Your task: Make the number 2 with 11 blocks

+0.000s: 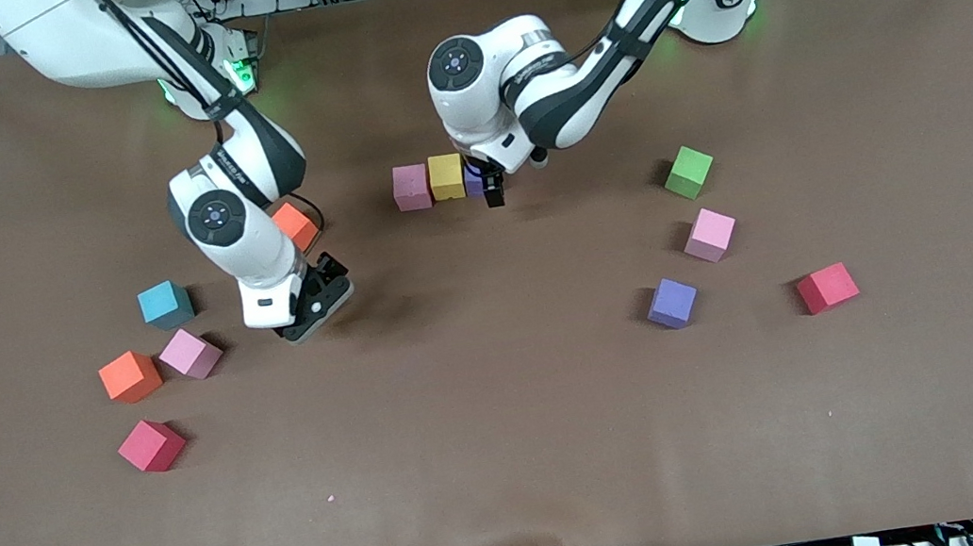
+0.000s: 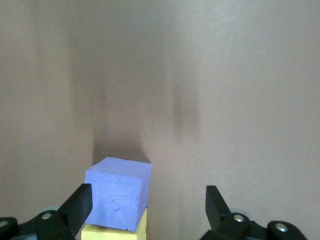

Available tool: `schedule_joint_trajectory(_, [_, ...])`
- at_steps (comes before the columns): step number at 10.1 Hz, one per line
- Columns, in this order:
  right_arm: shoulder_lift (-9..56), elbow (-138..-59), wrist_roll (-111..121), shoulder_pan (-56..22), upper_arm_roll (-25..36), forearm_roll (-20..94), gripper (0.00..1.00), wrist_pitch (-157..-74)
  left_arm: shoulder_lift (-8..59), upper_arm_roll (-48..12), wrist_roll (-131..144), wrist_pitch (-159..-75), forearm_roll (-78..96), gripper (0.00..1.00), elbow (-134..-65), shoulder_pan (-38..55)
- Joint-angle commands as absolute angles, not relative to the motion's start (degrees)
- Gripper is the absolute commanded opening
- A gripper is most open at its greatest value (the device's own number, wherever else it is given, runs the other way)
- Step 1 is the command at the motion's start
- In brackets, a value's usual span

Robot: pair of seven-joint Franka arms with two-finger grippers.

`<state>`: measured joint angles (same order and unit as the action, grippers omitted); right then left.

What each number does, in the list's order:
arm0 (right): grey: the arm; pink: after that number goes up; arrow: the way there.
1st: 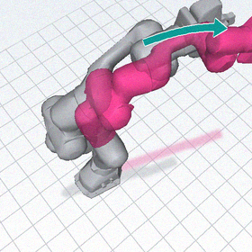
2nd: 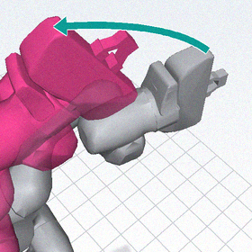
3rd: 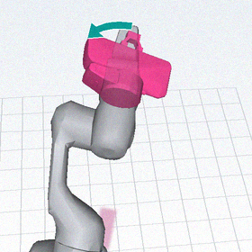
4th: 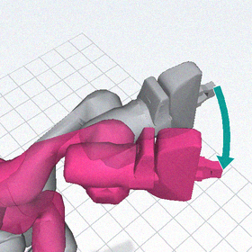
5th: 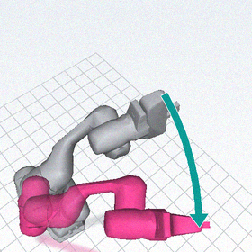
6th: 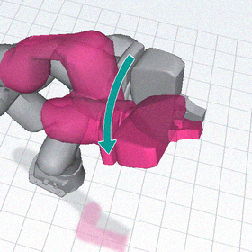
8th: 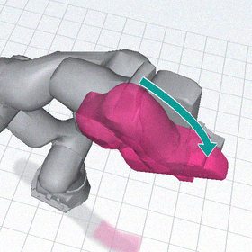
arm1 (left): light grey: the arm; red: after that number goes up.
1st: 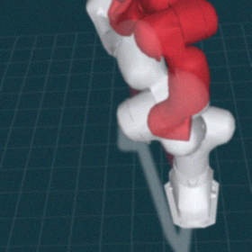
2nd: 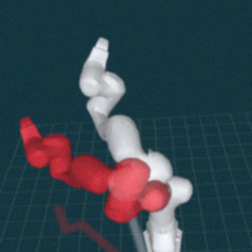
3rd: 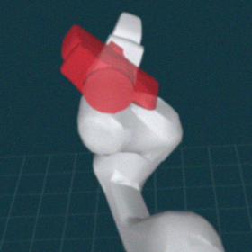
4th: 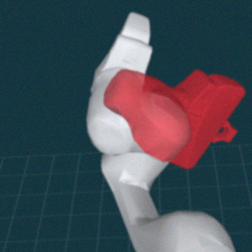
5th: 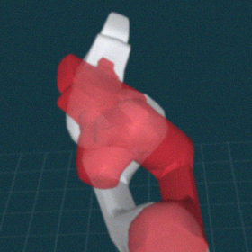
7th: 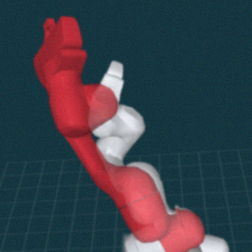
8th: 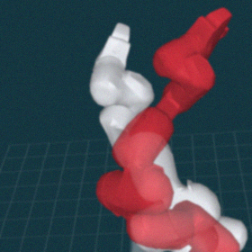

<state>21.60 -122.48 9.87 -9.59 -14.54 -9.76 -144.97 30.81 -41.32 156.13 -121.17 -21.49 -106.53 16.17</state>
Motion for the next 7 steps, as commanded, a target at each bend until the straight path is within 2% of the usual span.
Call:
schedule_joint_trajectory(1, [20.8,-122.9,11.4,-9.8,-14.2,-9.3,1.0,-142.6,28.9,-44.7,151.9,-118.0,-22.0,1.0,-107.4,7.1])
schedule_joint_trajectory(4, [20.6,-123.0,14.6,-8.4,-14.2,-9.3,1.0,-141.8,30.1,-44.5,134.5,-118.4,-23.8,1.0,-104.7,-6.1])
schedule_joint_trajectory(7, [21.0,-124.1,15.7,-7.1,-14.2,-9.3,1.0,-142.1,34.5,-43.3,112.8,-121.3,-26.6,1.0,-100.2,-12.1])
